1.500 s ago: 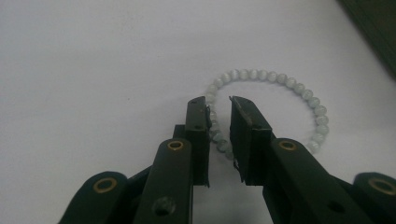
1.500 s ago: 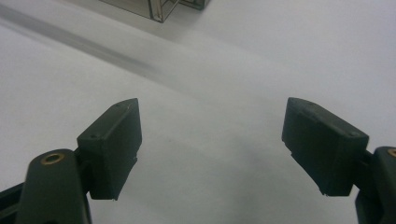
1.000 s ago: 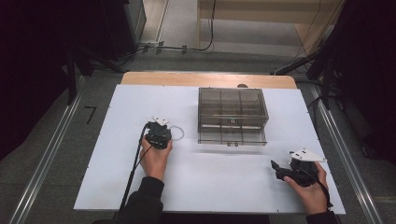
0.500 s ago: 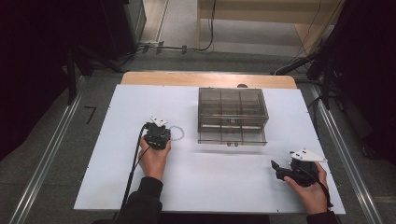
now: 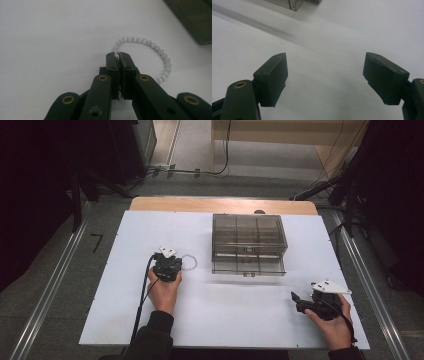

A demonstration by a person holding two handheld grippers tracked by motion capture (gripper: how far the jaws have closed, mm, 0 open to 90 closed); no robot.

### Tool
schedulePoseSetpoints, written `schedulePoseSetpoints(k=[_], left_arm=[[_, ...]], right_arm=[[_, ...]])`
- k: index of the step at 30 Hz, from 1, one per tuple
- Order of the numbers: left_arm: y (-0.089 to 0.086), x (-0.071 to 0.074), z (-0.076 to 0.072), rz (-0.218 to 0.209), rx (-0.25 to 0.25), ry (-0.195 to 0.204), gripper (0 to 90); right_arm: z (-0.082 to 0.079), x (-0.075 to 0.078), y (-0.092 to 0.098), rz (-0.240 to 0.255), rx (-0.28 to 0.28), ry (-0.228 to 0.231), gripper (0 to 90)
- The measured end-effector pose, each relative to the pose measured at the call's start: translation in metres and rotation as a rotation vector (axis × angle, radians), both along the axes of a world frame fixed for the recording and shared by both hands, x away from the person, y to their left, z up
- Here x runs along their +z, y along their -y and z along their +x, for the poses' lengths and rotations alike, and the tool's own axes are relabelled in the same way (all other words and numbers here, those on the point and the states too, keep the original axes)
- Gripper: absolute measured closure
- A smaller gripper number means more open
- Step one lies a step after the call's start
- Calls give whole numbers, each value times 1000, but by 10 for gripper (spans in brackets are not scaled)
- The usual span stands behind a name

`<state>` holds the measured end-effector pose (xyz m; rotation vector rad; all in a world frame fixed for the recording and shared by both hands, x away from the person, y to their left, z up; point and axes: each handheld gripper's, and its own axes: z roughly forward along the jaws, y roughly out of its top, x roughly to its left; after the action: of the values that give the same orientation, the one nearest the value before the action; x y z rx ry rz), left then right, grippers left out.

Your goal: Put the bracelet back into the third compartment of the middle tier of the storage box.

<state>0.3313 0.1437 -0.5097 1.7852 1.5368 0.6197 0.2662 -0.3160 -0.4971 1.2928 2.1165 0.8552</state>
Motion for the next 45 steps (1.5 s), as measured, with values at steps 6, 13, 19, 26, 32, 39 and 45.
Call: schedulePoseSetpoints(k=[6, 13, 19, 26, 32, 39, 45], left_arm=[[4, 7, -6, -20, -19, 38, 879], [2, 17, -13, -61, -31, 75, 879], [1, 24, -20, -104, -36, 100, 879], [3, 33, -29, -147, -56, 130, 879], [3, 37, -32, -159, -64, 147, 879], [5, 43, -36, -171, -76, 163, 879], [8, 48, -38, -179, -91, 174, 879]], right_arm=[[0, 0, 0, 1, -5, 1, 184], [0, 0, 0, 0, -4, 1, 184], [0, 0, 0, 0, -3, 1, 184], [0, 0, -1, -1, -2, -1, 184], [0, 0, 0, 0, -5, 1, 184], [0, 0, 0, -1, -2, 1, 184], [0, 0, 0, 0, -2, 0, 184]])
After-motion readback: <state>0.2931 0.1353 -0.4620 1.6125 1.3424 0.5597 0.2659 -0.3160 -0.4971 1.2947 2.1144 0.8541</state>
